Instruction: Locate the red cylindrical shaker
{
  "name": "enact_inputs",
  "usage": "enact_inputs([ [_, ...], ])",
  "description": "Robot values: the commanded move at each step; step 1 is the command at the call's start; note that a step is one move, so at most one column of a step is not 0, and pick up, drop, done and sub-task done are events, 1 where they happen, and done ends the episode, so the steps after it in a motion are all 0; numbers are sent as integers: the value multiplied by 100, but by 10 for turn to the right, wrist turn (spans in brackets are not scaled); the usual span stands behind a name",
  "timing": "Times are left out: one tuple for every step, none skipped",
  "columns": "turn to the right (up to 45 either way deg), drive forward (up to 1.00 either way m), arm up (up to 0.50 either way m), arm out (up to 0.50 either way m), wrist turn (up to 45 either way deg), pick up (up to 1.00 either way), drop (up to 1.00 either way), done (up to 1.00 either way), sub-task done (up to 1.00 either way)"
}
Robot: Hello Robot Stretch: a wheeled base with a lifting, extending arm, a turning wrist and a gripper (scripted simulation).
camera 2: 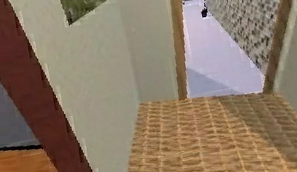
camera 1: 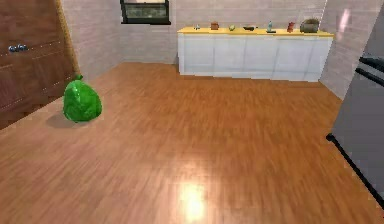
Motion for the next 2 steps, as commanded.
enact_inputs([
  [90,0,0,0,0,0,0,0,0],
  [0,75,0,0,0,0,0,0,0],
])
